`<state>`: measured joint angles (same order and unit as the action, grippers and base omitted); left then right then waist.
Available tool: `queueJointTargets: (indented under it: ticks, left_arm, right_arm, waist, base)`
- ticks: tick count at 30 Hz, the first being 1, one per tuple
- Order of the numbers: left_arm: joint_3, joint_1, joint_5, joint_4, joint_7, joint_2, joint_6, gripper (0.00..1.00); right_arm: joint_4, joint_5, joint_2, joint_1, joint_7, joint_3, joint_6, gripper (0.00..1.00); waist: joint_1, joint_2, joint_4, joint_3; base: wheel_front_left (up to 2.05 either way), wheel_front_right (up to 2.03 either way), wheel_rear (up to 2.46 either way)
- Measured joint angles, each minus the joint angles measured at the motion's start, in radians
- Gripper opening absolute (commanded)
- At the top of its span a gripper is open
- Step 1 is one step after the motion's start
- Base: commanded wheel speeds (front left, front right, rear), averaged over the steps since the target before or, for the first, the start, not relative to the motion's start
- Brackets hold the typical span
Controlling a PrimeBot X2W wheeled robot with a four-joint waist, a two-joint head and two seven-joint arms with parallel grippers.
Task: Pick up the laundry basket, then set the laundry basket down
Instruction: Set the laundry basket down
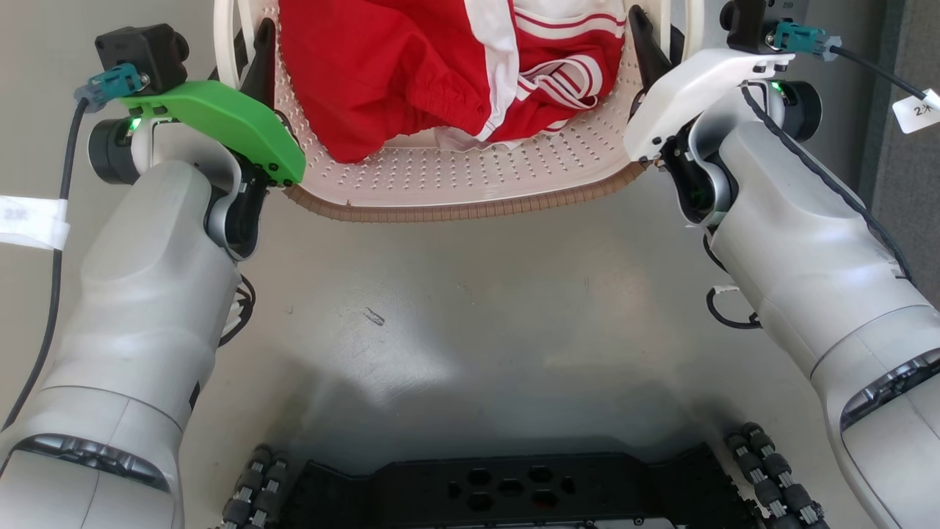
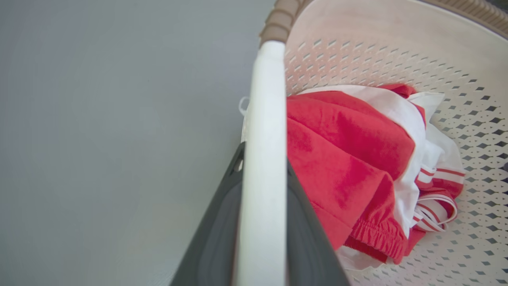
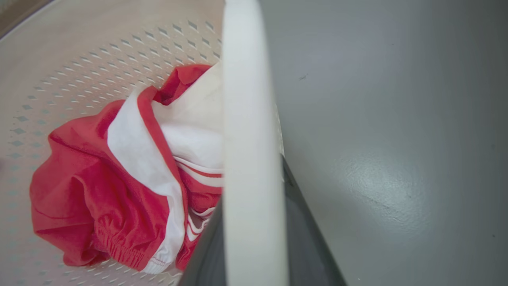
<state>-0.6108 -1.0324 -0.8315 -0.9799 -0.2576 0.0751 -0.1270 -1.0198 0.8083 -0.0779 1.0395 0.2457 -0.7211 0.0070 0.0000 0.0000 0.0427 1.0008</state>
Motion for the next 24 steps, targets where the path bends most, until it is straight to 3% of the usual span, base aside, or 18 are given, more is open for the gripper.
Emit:
queueJointTargets:
  ticks: [24]
  left_arm:
    - [0.011,0.003,0.01,-0.006,0.0,-0.01,0.0,0.0]
  right_arm:
    - [-0.002,-0.037,0.002,-0.008,0.0,0.039,0.001,0.0]
  waist:
    - [0.0,0.0,0.002,0.009]
  base:
    - [0.0,0.0,0.0]
